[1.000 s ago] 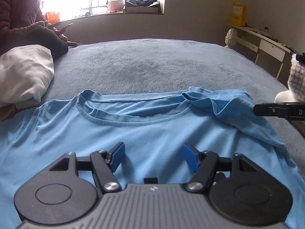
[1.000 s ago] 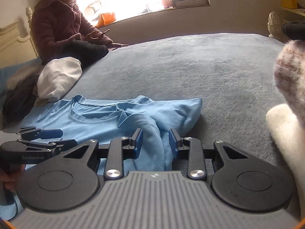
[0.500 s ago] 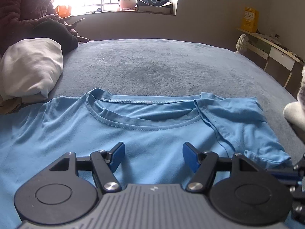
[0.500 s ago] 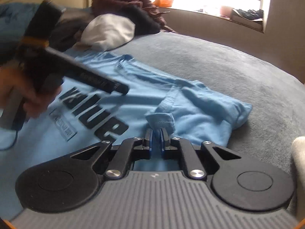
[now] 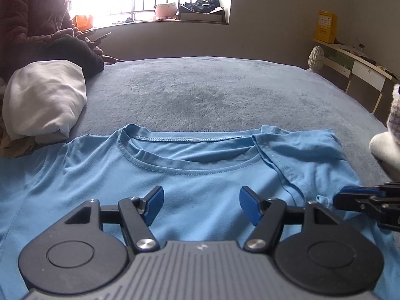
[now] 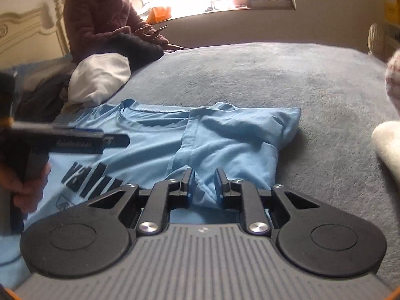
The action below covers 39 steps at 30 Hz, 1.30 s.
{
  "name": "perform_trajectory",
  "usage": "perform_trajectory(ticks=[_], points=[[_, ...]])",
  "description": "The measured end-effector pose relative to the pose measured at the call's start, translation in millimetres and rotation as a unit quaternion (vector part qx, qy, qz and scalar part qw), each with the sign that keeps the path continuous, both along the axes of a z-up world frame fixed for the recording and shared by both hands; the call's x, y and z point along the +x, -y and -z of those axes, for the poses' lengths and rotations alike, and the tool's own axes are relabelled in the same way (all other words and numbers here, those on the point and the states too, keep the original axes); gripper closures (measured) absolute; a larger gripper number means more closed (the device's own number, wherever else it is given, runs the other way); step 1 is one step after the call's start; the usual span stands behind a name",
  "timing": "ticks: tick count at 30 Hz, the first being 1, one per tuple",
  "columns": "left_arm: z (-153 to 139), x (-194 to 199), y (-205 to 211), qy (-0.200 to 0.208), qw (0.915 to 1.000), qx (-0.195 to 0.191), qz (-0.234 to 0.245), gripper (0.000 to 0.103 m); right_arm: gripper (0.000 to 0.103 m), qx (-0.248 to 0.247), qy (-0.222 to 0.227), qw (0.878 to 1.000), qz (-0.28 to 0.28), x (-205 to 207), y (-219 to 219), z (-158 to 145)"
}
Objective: Fold clothes
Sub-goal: 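Grasp the shirt side edge with the right gripper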
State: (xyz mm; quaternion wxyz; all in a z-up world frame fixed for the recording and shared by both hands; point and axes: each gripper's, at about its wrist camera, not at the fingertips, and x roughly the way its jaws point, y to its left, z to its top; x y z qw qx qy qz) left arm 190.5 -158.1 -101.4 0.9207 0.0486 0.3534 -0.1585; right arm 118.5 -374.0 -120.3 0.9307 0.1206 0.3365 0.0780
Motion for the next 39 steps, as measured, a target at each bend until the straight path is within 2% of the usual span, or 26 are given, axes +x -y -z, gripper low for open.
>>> perform_trajectory(ticks=[3, 5, 8, 11, 14, 17, 19, 21, 25, 26, 27, 28, 31, 36, 39], points=[[-1, -1, -1, -0.001, 1.0000, 0.002, -0.003, 0.035, 0.083, 0.058, -0.055, 0.997, -0.020, 12, 7, 14], [-3, -1, -5, 0.001, 1.0000, -0.002, -0.006, 0.035, 0.083, 0.062, -0.051, 0.996, -0.049, -1, 4, 14], [-7, 2, -11, 0.000, 1.0000, -0.004, -0.003, 0.035, 0.083, 0.040, -0.055, 0.993, -0.094, -30, -4, 10], [-9, 6, -9, 0.001, 0.9999, 0.010, 0.011, 0.035, 0.083, 0.025, -0.065, 0.991, -0.111, -53, -7, 7], [-16, 15, -4, -0.001, 0.9997, 0.016, 0.020, 0.035, 0.083, 0.022, -0.036, 0.995, -0.088, -69, -2, -2], [-28, 30, 5, -0.008, 0.9997, 0.005, 0.021, 0.035, 0.082, -0.027, 0.023, 0.998, -0.060, -73, -7, -11], [-35, 41, 12, -0.014, 0.9996, -0.001, 0.025, 0.035, 0.081, -0.065, 0.044, 0.994, -0.076, -64, -19, -11], [-41, 49, 20, -0.023, 0.9992, -0.007, 0.032, 0.035, 0.081, -0.099, 0.050, 0.989, -0.097, -53, -31, -7], [-45, 65, 36, -0.039, 0.9977, -0.024, 0.051, 0.036, 0.082, -0.127, 0.047, 0.985, -0.103, -40, -41, 4], [-45, 69, 40, -0.046, 0.9971, -0.028, 0.055, 0.036, 0.084, -0.134, 0.046, 0.984, -0.104, -36, -44, 7], [-43, 73, 44, -0.053, 0.9963, -0.033, 0.059, 0.037, 0.091, -0.141, 0.046, 0.983, -0.106, -33, -46, 10], [-41, 77, 47, -0.060, 0.9955, -0.038, 0.064, 0.040, 0.094, -0.148, 0.045, 0.982, -0.107, -29, -49, 13], [-33, 92, 54, -0.088, 0.9924, -0.060, 0.062, 0.054, 0.098, -0.142, 0.056, 0.984, -0.097, -33, -45, 12], [-17, 117, 59, -0.151, 0.9817, -0.104, 0.048, 0.059, 0.098, -0.125, 0.074, 0.987, -0.075, -45, -33, 3], [-10, 122, 64, -0.168, 0.9783, -0.106, 0.056, 0.060, 0.098, -0.113, 0.079, 0.989, -0.059, -51, -22, -3]])
